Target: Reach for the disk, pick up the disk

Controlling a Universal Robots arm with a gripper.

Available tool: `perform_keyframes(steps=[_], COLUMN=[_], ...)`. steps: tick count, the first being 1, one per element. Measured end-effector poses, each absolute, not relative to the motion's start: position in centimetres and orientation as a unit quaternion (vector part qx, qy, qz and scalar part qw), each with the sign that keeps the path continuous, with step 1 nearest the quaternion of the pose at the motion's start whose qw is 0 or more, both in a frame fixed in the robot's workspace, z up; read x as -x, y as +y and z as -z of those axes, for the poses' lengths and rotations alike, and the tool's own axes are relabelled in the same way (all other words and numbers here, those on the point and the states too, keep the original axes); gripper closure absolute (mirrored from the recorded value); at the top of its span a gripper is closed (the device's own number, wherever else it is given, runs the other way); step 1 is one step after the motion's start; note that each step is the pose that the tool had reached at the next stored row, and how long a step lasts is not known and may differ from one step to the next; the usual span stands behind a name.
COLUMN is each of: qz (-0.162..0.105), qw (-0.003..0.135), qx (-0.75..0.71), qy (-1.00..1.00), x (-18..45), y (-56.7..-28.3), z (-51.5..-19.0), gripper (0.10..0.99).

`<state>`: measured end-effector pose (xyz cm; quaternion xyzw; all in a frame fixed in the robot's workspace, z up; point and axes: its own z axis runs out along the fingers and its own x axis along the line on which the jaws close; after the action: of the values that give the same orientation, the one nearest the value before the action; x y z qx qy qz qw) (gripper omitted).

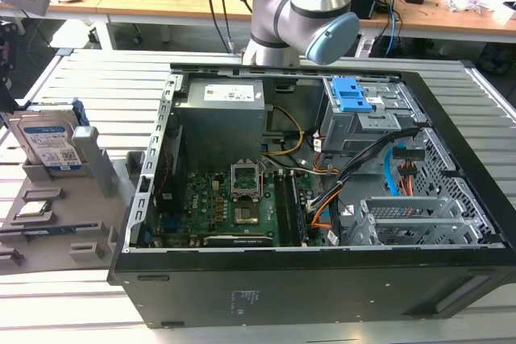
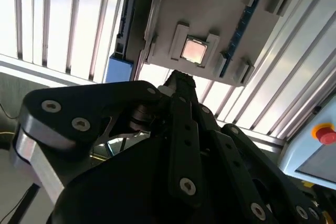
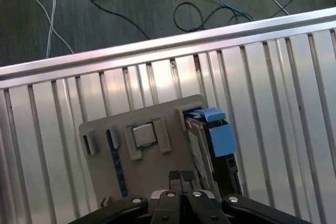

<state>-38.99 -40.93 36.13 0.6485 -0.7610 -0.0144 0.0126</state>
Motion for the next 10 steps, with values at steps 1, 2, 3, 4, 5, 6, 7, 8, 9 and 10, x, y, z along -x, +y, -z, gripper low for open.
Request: perform_keyframes(steps=[1,2,3,4,5,6,7,8,9,10], qz=[0.014,0.014,0.014,0.014,0.014,0.013,0.013,0.013,0.013,0.013], qw=[0.013,0.013,0.013,0.013,0.013,0.014,0.014,0.014,0.014,0.014], qx=[-0.654,-0.662,-0.668,-0.680,-0.693,-0.699,-0.701,-0.702,-0.702,-0.702], qy=[-0.756,-0.749,-0.744,-0.733,-0.721,-0.715,-0.712,-0.712,-0.712,-0.712], x=[38.99,38.99,38.99,38.99,38.99,38.99,38.99,38.99,38.99,38.99], y=[-40.93,-40.93,-40.93,-40.93,-40.93,-40.93,-40.93,-40.93,-40.93,-40.93], z=[-36.13,-36.13,-36.13,-36.13,-36.13,-36.13,-36.13,-36.13,-36.13,-36.13], gripper=[0.980,0.980,0.980,0.980,0.980,0.980,0.980,0.980,0.980,0.980])
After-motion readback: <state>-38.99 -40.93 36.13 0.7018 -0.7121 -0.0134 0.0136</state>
